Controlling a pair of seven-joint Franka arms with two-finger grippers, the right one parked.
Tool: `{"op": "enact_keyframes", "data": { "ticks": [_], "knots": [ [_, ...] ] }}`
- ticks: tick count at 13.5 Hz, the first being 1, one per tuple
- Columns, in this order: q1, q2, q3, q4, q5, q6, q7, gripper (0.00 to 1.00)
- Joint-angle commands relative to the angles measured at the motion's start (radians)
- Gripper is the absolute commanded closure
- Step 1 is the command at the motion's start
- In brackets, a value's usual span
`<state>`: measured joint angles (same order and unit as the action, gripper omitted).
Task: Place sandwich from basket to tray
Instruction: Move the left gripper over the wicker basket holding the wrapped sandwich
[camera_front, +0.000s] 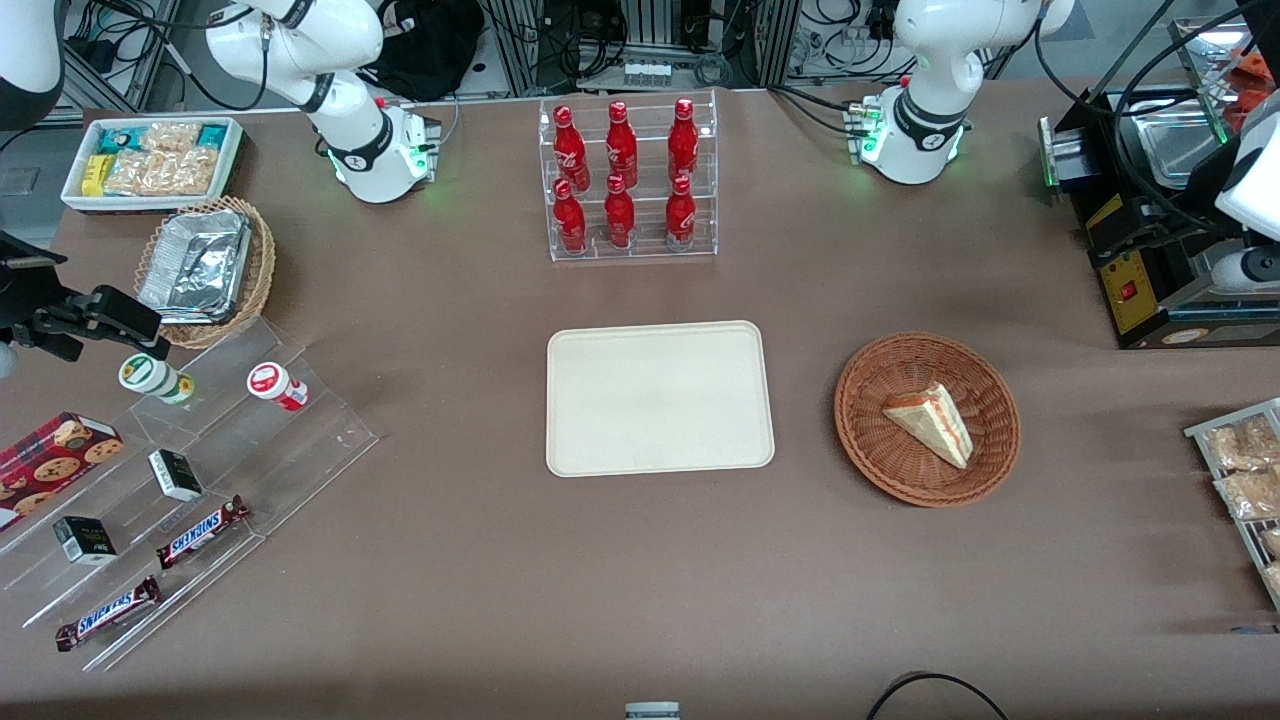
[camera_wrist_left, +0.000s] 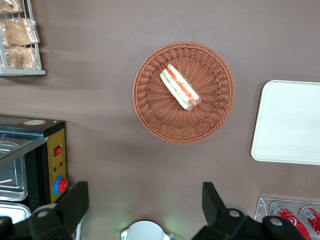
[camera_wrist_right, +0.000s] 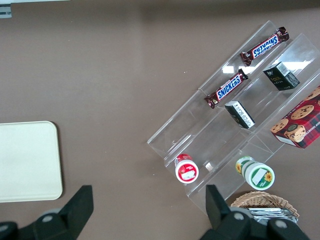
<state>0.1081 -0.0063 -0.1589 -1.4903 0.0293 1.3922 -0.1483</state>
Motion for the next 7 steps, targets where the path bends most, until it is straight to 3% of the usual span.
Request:
{"op": "enact_keyframes", "data": {
  "ticks": [1, 5, 7],
  "knots": [
    [0.004, 0.006, -0.001, 0.012, -0.008, 0.007, -0.005, 0.00],
    [0.001, 0.061, -0.002, -0.014, -0.003, 0.043, -0.014, 0.00],
    [-0.004, 0.081, -0.002, -0.089, -0.003, 0.144, -0.017, 0.00]
  ]
}}
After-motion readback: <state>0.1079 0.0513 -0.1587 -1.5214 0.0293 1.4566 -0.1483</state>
